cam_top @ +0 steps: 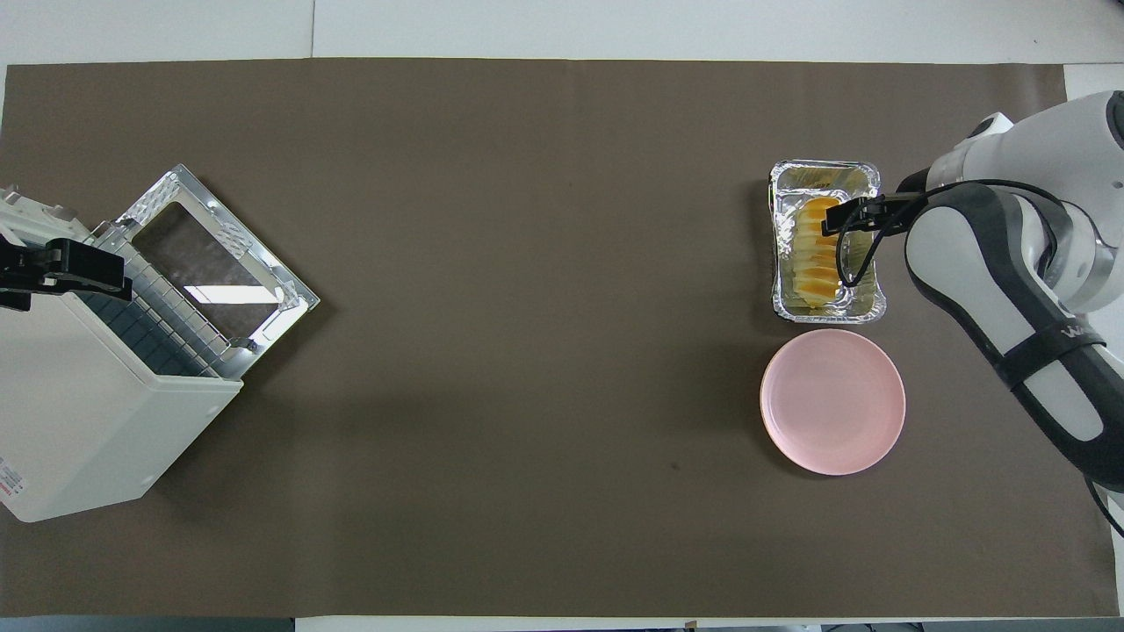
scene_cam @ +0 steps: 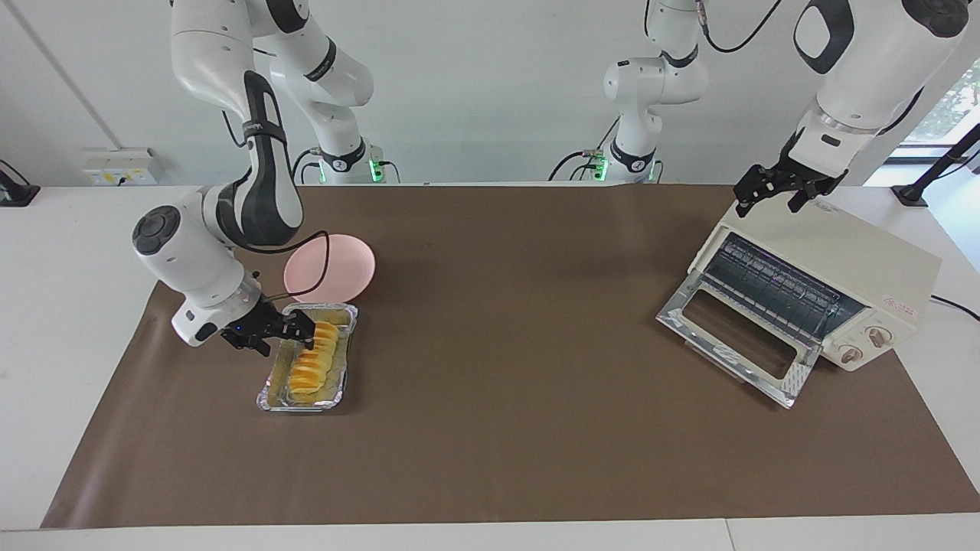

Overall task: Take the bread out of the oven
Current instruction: 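Lower the right gripper into the tray and grasp the bread rolls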

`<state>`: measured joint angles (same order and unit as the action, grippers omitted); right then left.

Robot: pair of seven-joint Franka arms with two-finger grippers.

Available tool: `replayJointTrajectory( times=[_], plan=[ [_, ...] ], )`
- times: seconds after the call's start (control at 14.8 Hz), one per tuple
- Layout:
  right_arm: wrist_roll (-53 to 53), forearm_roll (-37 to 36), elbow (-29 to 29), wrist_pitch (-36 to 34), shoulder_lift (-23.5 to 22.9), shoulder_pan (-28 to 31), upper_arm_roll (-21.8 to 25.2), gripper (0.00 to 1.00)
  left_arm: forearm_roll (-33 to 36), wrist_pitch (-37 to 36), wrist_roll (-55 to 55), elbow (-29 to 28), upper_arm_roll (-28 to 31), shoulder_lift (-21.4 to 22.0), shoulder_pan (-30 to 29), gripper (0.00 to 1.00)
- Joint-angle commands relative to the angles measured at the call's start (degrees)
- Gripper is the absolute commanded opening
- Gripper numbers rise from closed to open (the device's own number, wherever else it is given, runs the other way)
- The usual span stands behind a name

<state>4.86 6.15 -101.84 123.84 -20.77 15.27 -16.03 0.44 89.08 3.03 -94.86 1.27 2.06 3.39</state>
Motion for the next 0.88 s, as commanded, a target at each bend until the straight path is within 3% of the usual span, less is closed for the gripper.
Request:
replayJointTrajectory(
  times=[0.0, 0.2, 0.81],
  plan=[
    [-4.3, 0.1, -0.3, 0.6, -0.4, -2.4, -0.1, 1.00, -0.9, 0.0, 0.4, -0.3, 0.0, 0.7, -0.2, 1.00],
    [-4.8, -0.3, -4.4, 5.8, -0.4, -2.6, -0.1, 1.00, -0.9, 0.0, 0.4, -0.3, 0.0, 0.7, -0.2, 1.00],
    [-4.4, -0.3, -6.8, 6.6, -0.1, -2.3, -0.1, 1.00, -0.9, 0.0, 0.4, -0.3, 0.0, 0.7, -0.2, 1.00]
  ],
)
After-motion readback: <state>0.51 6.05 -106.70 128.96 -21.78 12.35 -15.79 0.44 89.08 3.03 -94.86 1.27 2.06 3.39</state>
